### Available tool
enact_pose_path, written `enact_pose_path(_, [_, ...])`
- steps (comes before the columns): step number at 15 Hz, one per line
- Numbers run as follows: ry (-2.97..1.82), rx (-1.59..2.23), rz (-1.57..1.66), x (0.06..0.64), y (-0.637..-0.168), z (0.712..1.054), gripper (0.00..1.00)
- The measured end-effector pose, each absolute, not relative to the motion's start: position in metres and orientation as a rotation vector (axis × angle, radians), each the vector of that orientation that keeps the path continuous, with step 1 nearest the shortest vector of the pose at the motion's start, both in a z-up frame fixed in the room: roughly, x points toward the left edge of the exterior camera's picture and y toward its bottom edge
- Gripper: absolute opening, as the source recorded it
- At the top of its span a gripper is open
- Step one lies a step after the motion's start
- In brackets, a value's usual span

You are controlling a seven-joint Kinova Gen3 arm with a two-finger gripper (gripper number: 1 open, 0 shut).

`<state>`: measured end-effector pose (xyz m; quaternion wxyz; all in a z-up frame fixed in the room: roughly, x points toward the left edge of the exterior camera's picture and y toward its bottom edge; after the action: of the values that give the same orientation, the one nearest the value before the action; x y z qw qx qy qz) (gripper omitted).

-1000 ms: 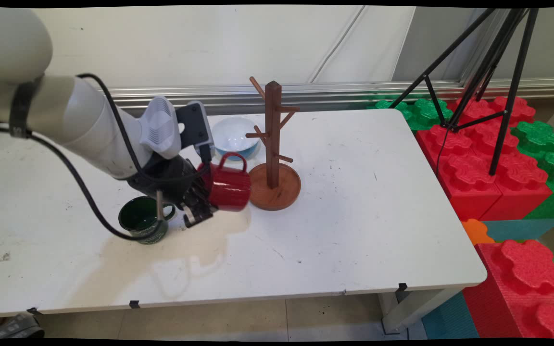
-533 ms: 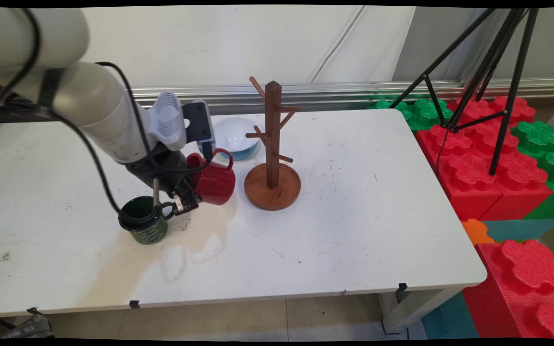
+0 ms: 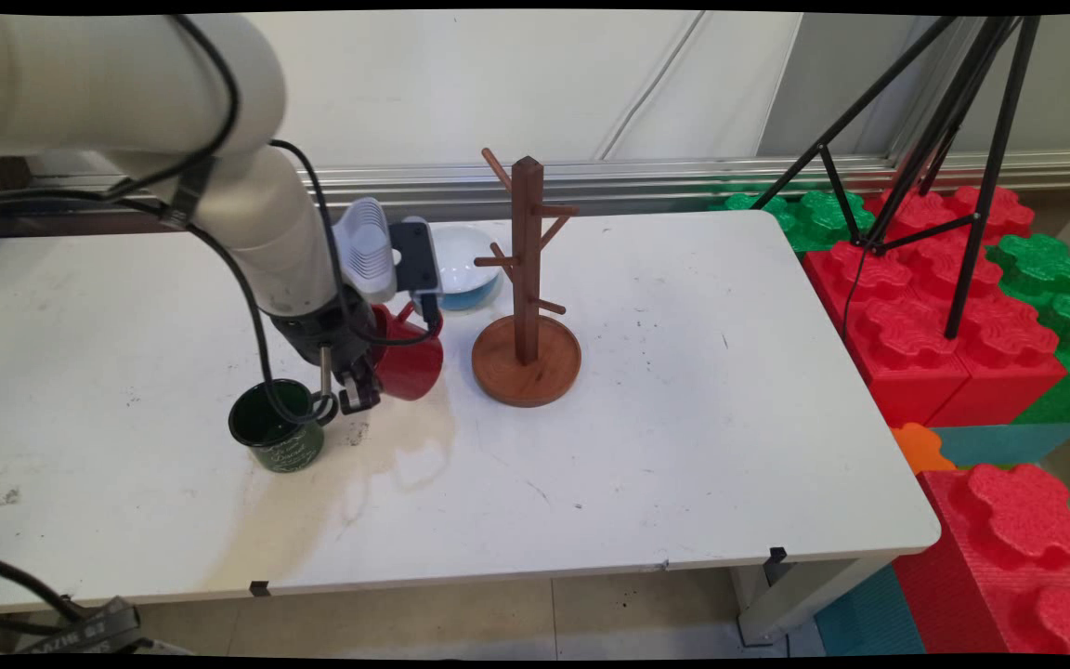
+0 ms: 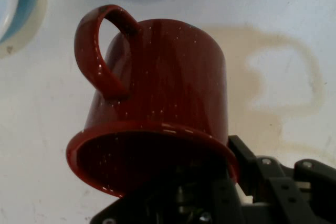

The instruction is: Place the picked object on the table

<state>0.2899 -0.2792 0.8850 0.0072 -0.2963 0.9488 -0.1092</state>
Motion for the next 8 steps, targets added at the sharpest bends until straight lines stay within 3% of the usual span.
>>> enact_pose_path(8, [2.844, -0.898, -0.299, 0.281, -0.294, 0.868, 0.0])
